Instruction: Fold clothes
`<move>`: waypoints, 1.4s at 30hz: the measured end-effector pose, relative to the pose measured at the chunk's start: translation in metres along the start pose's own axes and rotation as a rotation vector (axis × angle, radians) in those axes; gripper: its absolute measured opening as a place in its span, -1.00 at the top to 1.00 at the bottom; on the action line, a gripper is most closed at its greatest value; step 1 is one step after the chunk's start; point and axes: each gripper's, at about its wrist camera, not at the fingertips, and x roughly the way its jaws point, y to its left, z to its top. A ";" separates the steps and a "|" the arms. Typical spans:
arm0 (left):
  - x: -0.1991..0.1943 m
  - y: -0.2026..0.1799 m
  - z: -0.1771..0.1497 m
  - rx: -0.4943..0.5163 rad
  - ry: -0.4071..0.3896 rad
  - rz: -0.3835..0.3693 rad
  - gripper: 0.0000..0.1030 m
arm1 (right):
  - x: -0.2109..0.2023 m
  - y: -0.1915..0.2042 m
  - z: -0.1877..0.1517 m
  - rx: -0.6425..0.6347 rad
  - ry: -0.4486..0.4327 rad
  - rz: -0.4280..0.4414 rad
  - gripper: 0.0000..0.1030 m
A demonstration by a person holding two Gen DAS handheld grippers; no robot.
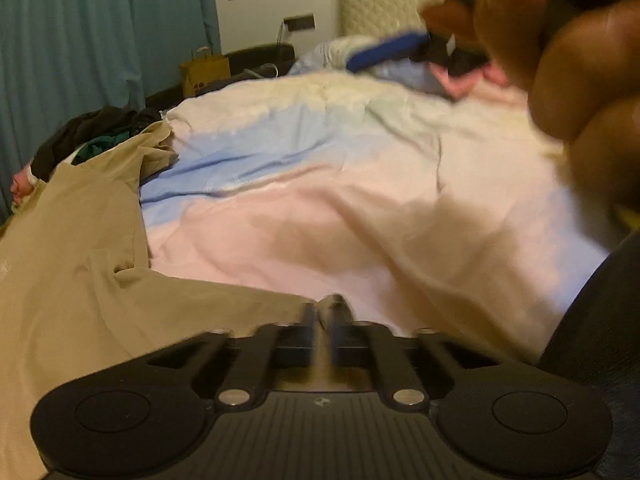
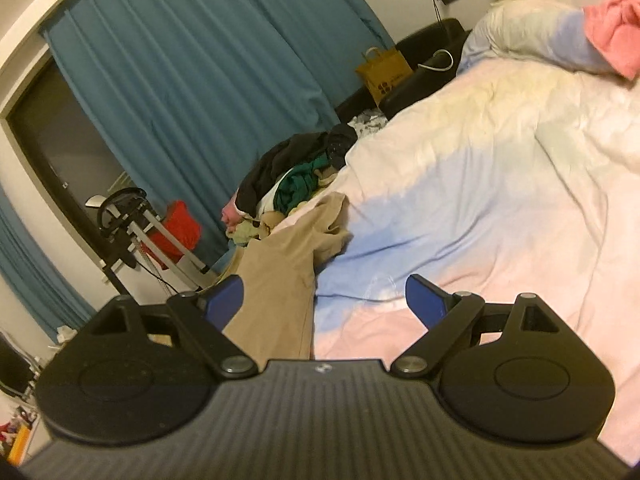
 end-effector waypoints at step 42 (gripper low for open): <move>-0.232 0.191 -0.013 -0.758 -0.188 0.514 -0.95 | 0.040 0.067 -0.027 -0.086 0.036 0.226 -0.75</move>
